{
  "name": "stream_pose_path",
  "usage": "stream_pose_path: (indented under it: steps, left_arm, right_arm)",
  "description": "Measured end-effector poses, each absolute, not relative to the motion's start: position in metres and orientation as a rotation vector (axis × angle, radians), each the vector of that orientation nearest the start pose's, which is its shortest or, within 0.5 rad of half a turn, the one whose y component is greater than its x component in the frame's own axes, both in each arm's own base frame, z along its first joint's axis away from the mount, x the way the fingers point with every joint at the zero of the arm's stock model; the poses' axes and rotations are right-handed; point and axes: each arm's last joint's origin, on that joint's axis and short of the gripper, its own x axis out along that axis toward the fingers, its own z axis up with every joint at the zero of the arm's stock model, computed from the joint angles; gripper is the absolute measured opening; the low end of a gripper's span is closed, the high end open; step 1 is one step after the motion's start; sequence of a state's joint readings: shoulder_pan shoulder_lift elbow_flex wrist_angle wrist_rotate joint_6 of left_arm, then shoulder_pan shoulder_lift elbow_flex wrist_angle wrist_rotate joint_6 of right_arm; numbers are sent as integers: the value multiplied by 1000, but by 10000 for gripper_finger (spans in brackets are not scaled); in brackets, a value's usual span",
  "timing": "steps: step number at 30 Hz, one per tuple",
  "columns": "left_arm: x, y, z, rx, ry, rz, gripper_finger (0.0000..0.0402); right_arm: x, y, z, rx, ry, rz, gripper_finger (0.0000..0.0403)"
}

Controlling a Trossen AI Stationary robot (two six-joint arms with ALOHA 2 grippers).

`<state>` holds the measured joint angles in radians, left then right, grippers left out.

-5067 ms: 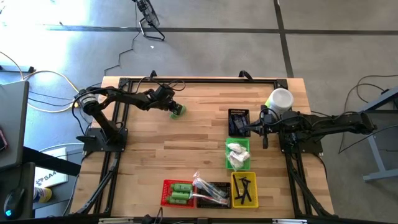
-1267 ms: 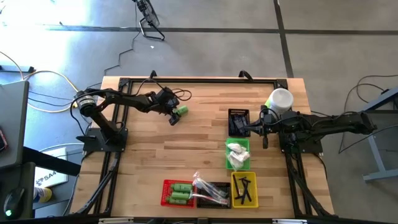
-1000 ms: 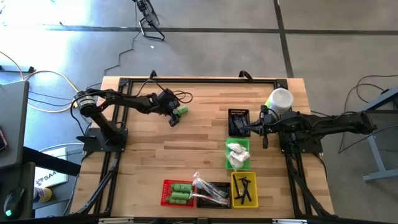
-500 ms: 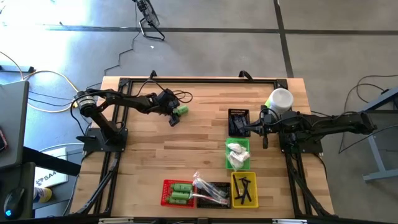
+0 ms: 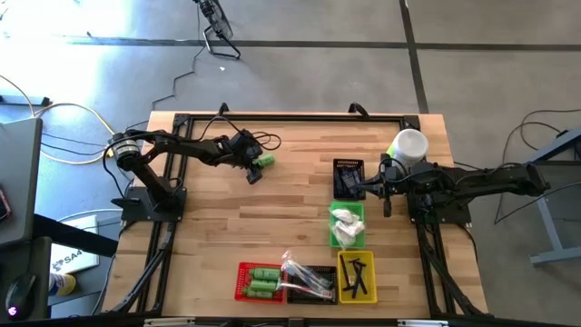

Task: Pick & Place Travel size toiletries
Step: Put the green shampoo bottle into the red bin

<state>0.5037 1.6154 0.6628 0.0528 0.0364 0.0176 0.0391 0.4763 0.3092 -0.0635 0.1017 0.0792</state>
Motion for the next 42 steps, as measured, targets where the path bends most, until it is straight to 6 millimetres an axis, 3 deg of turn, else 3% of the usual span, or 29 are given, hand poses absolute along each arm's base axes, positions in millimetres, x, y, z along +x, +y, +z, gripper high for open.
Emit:
stream_pose_path:
  steps: [8,30,34,42]
  left_arm:
    - [248,136,127,-227,878,427,179]
    - [248,136,128,-246,863,440,176]
    - [245,133,135,-246,852,433,175]
    - [233,125,172,-250,774,399,175]
  right_arm:
    - [131,2,221,63,228,-71,2]
    - [131,2,221,62,228,-71,2]
    - [131,2,221,63,228,-71,2]
    - [131,2,221,63,228,-71,2]
